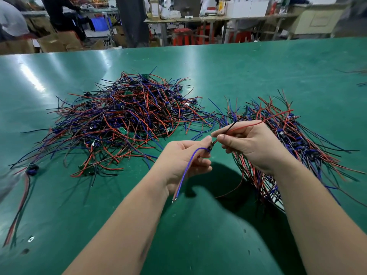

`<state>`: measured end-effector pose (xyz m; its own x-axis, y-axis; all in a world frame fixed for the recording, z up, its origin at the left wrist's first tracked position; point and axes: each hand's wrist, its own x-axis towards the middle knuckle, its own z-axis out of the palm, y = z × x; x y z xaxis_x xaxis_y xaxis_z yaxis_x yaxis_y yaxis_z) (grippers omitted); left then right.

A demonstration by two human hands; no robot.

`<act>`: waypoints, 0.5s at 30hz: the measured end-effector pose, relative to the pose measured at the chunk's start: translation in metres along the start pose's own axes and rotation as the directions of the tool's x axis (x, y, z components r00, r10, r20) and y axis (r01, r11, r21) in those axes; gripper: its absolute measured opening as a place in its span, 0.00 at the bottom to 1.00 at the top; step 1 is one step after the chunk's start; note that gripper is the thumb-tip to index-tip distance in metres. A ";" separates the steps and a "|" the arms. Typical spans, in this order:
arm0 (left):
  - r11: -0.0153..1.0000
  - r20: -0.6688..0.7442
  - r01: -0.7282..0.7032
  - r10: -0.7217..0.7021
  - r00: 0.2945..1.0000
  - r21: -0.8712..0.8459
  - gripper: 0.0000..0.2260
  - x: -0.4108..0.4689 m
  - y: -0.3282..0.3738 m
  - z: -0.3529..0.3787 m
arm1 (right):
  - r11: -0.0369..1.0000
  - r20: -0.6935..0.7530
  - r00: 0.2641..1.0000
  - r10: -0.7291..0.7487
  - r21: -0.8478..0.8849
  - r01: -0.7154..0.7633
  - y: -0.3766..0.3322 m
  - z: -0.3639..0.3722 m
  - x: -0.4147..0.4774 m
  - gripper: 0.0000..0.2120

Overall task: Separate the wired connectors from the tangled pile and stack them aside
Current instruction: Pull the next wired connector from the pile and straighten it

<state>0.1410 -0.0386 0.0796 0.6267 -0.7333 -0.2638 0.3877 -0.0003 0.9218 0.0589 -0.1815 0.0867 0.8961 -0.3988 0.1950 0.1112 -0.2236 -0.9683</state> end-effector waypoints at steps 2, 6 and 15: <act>0.998 0.005 -0.041 0.041 0.999 0.054 0.08 0.000 -0.003 0.001 | 1.000 -0.034 0.999 0.000 -0.012 0.000 0.000 0.001 0.001 0.06; 0.984 0.034 -0.125 0.122 0.992 0.125 0.10 -0.002 -0.003 0.002 | 0.978 -0.103 0.988 0.116 0.185 -0.095 0.000 0.005 0.002 0.04; 0.940 0.023 -0.260 0.261 0.965 0.222 0.09 -0.003 -0.005 0.004 | 0.914 -0.058 0.965 0.257 0.338 -0.223 -0.002 0.006 0.001 0.04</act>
<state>0.1346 -0.0392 0.0769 0.6903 -0.7235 -0.0074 0.0518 0.0392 0.9979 0.0623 -0.1764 0.0885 0.8681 -0.4937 -0.0516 0.0468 0.1850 -0.9816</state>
